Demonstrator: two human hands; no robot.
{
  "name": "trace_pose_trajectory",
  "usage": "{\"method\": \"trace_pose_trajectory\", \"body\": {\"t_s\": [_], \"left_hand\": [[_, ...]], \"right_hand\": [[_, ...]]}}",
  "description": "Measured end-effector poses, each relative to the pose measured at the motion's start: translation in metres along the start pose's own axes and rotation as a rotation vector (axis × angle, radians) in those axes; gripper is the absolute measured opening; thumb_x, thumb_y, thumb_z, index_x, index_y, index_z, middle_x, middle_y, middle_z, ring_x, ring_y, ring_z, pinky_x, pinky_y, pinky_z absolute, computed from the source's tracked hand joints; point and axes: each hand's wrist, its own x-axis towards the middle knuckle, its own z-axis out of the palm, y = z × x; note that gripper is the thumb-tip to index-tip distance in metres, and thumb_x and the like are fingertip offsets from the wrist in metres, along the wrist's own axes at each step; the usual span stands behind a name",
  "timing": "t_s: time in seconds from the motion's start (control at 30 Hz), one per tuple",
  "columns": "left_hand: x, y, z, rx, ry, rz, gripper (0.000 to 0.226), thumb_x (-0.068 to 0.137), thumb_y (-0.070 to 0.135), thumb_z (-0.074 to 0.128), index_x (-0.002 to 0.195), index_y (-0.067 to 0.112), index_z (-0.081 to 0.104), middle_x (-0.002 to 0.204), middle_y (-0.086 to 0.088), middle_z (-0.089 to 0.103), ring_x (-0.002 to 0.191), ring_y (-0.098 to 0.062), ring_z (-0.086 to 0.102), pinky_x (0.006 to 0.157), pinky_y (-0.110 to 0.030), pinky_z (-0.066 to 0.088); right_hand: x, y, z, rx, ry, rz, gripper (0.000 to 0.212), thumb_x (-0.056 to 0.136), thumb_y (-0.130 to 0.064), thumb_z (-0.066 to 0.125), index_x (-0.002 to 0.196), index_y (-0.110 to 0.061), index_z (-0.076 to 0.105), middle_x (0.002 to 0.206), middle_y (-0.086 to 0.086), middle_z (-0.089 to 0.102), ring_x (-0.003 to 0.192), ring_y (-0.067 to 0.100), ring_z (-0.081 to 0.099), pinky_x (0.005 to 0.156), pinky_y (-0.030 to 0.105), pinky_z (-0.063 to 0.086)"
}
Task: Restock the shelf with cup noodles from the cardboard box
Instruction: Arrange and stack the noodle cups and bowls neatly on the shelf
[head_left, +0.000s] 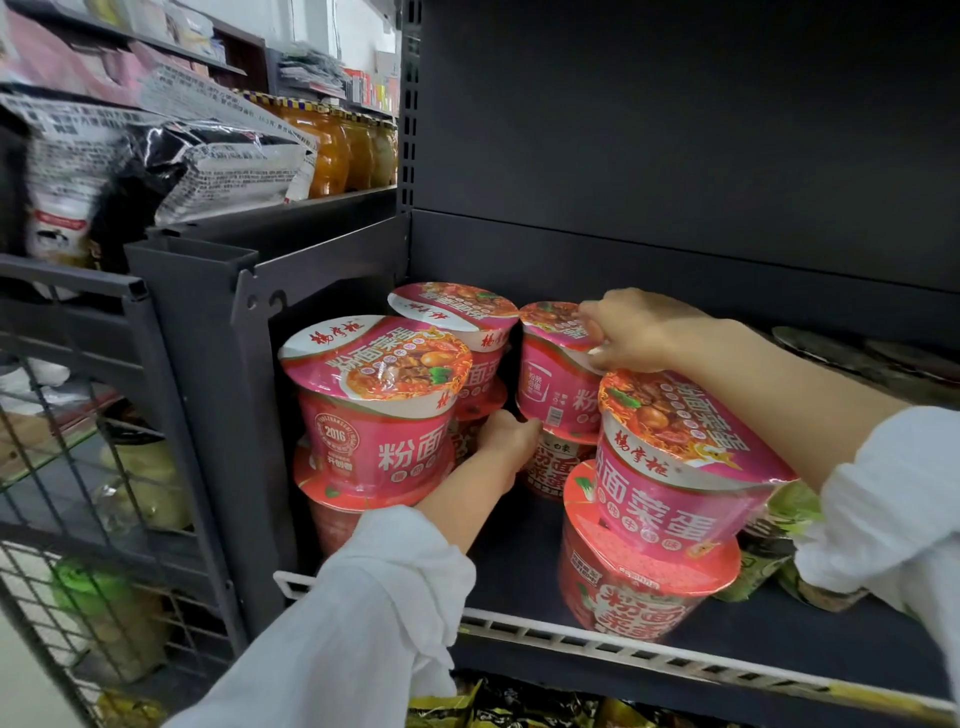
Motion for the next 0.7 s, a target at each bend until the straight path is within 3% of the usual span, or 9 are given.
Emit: {"method": "trace_pose_trajectory", "body": {"t_s": [0.03, 0.1, 0.17, 0.23, 0.33, 0.5, 0.6, 0.7], "left_hand": [[-0.002, 0.001, 0.000, 0.022, 0.000, 0.053, 0.032, 0.094, 0.025, 0.052, 0.117, 0.004, 0.056, 0.123, -0.011, 0.059, 0.111, -0.028, 0.058, 0.085, -0.029, 0.048], [-0.008, 0.002, 0.000, -0.011, -0.025, 0.101, 0.037, 0.096, 0.022, 0.048, 0.131, 0.009, 0.052, 0.131, -0.011, 0.057, 0.118, -0.027, 0.054, 0.087, -0.028, 0.043], [-0.012, 0.002, 0.000, -0.104, -0.058, 0.092, 0.034, 0.096, 0.016, 0.046, 0.128, 0.013, 0.055, 0.128, -0.010, 0.059, 0.108, -0.022, 0.056, 0.083, -0.030, 0.044], [-0.017, 0.001, 0.002, -0.143, -0.093, 0.074, 0.035, 0.094, 0.012, 0.045, 0.127, 0.016, 0.056, 0.121, -0.005, 0.062, 0.094, -0.015, 0.054, 0.073, -0.027, 0.043], [-0.019, -0.002, 0.004, -0.081, -0.125, 0.063, 0.036, 0.092, 0.019, 0.049, 0.128, 0.016, 0.054, 0.122, -0.006, 0.061, 0.094, -0.016, 0.053, 0.071, -0.026, 0.041], [-0.012, 0.008, -0.001, -0.073, -0.104, 0.012, 0.042, 0.096, 0.020, 0.046, 0.136, 0.008, 0.041, 0.125, -0.013, 0.056, 0.103, -0.025, 0.052, 0.083, -0.036, 0.045], [-0.006, 0.013, 0.001, -0.137, -0.162, -0.048, 0.030, 0.098, 0.020, 0.039, 0.122, 0.008, 0.053, 0.107, -0.010, 0.060, 0.091, -0.023, 0.056, 0.089, -0.042, 0.050], [-0.005, 0.013, 0.007, -0.211, -0.181, -0.066, 0.024, 0.097, 0.015, 0.036, 0.106, 0.008, 0.058, 0.098, -0.010, 0.062, 0.087, -0.019, 0.057, 0.080, -0.035, 0.053]], "right_hand": [[0.000, 0.000, 0.000, 0.013, -0.019, 0.002, 0.030, 0.090, -0.031, 0.059, 0.116, -0.019, 0.053, 0.112, 0.006, 0.058, 0.090, 0.024, 0.059, 0.067, 0.032, 0.049], [0.000, -0.003, 0.000, 0.030, -0.048, 0.006, 0.040, 0.092, -0.029, 0.057, 0.130, -0.017, 0.053, 0.120, 0.009, 0.059, 0.097, 0.026, 0.061, 0.078, 0.034, 0.054], [0.001, -0.007, 0.001, -0.017, -0.006, -0.010, 0.032, 0.092, -0.029, 0.056, 0.119, -0.013, 0.062, 0.112, 0.009, 0.064, 0.092, 0.027, 0.063, 0.076, 0.035, 0.055], [0.003, -0.012, 0.001, -0.120, 0.041, -0.023, 0.025, 0.092, -0.031, 0.054, 0.102, -0.010, 0.065, 0.094, 0.007, 0.064, 0.080, 0.026, 0.060, 0.064, 0.030, 0.049], [0.005, -0.022, -0.001, -0.285, 0.101, -0.011, 0.032, 0.093, -0.039, 0.052, 0.075, -0.012, 0.049, 0.069, 0.001, 0.046, 0.071, 0.024, 0.050, 0.060, 0.031, 0.040], [0.007, -0.026, 0.000, -0.382, 0.163, 0.044, 0.041, 0.090, -0.053, 0.051, 0.079, -0.013, 0.052, 0.071, 0.000, 0.054, 0.069, 0.021, 0.052, 0.058, 0.029, 0.039], [0.008, -0.014, 0.001, -0.048, 0.049, 0.105, 0.037, 0.085, -0.045, 0.061, 0.105, -0.015, 0.065, 0.096, 0.004, 0.067, 0.083, 0.023, 0.062, 0.068, 0.030, 0.051], [0.006, -0.008, 0.005, 0.094, 0.031, 0.125, 0.037, 0.086, -0.033, 0.064, 0.117, -0.014, 0.063, 0.114, 0.008, 0.065, 0.093, 0.027, 0.064, 0.082, 0.038, 0.055]]}}
